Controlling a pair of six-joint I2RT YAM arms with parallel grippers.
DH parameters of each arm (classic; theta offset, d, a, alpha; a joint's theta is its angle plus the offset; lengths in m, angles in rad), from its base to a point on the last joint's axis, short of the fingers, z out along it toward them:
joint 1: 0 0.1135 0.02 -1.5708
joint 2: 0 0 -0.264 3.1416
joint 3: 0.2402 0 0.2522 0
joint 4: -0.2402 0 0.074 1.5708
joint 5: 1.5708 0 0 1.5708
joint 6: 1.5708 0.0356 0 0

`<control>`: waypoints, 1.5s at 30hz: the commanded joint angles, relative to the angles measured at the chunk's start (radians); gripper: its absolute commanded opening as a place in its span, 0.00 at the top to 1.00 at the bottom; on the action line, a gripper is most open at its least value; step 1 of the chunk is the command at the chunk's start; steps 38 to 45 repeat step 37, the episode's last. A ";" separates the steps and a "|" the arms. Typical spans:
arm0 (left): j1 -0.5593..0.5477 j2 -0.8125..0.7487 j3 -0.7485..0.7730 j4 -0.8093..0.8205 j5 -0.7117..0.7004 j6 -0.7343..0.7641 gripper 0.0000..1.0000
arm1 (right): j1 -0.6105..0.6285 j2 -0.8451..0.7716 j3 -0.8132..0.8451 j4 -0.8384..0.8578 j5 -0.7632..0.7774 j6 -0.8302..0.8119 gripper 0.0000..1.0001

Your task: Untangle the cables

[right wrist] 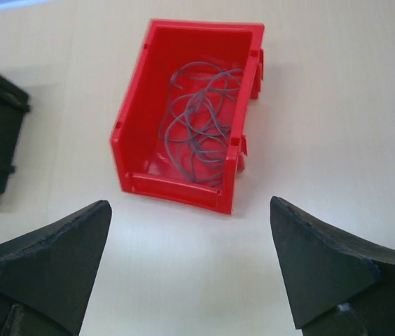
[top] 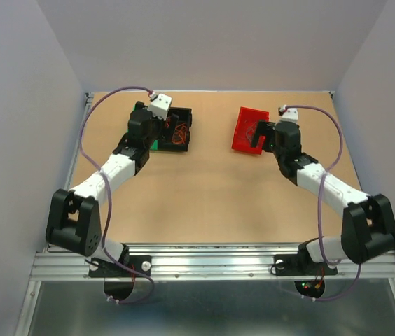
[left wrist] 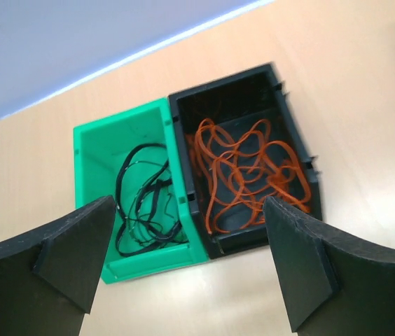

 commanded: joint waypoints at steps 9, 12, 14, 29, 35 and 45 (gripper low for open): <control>0.050 -0.611 -0.361 0.086 0.181 -0.031 0.01 | 0.008 -0.719 -0.418 0.218 -0.231 -0.054 0.00; 0.057 -0.760 -0.490 0.144 0.140 0.010 0.01 | 0.008 -0.864 -0.458 0.151 -0.244 -0.029 0.00; 0.059 -0.834 -0.554 0.194 0.094 0.019 0.01 | 0.008 -0.943 -0.476 0.123 -0.263 -0.019 0.00; 0.060 -1.095 -0.746 0.175 0.142 0.124 0.01 | 0.008 -1.122 -0.478 -0.066 -0.238 0.017 0.00; 0.062 -1.068 -0.748 0.184 0.152 0.127 0.01 | 0.008 -1.146 -0.476 -0.077 -0.260 0.015 0.00; 0.062 -1.048 -0.745 0.187 0.147 0.124 0.01 | 0.008 -1.151 -0.476 -0.077 -0.243 0.034 0.00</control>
